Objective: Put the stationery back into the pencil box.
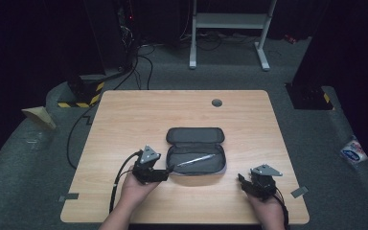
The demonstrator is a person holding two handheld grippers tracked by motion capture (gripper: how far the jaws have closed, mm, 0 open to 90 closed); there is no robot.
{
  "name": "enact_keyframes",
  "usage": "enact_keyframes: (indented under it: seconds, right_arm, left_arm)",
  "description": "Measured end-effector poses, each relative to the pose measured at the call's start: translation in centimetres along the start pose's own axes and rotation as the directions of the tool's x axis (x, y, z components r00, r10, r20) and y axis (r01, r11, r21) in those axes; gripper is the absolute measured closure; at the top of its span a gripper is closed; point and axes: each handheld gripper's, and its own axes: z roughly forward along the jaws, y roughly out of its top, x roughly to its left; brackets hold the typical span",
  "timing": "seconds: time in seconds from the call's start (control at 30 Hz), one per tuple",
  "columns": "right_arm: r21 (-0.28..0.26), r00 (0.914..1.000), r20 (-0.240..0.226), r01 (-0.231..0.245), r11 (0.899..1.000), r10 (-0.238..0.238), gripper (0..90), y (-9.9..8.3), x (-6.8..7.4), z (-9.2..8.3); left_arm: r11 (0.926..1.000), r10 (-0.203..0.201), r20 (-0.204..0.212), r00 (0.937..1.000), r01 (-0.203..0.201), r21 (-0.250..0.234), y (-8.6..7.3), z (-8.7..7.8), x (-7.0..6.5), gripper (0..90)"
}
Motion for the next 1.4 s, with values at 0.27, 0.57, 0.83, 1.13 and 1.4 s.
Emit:
enact_keyframes:
  seconds: [0.27,0.57,0.83,1.13,1.4]
  right_arm:
    - [0.000,1.0000,0.002,0.000,1.000,0.000,42.7,0.0,0.0,0.0]
    - [-0.004,0.9999,0.009,0.009,1.000,-0.009,42.8,0.0,0.1,0.0]
    - [-0.002,1.0000,0.007,0.001,1.000,-0.001,42.3,0.0,0.1,0.0]
    - [-0.001,1.0000,0.007,-0.002,1.000,0.002,42.2,0.0,0.1,0.0]
    - [-0.001,1.0000,0.004,-0.004,1.000,0.004,42.2,0.0,0.1,0.0]
  left_arm:
    - [0.9947,-0.064,-0.093,0.9936,0.071,0.074,-5.0,-2.0,3.8,17.0]
    - [0.9882,-0.079,-0.213,0.9739,0.105,0.112,-9.1,-4.7,6.1,8.5]
    - [0.9862,-0.107,-0.257,0.9604,0.135,0.096,-9.6,-4.8,6.0,1.6]
    - [0.9867,-0.119,-0.257,0.9589,0.143,0.077,-9.7,-5.0,5.9,7.8]
    - [0.9872,-0.116,-0.257,0.9595,0.140,0.076,-9.7,-5.0,5.9,8.3]
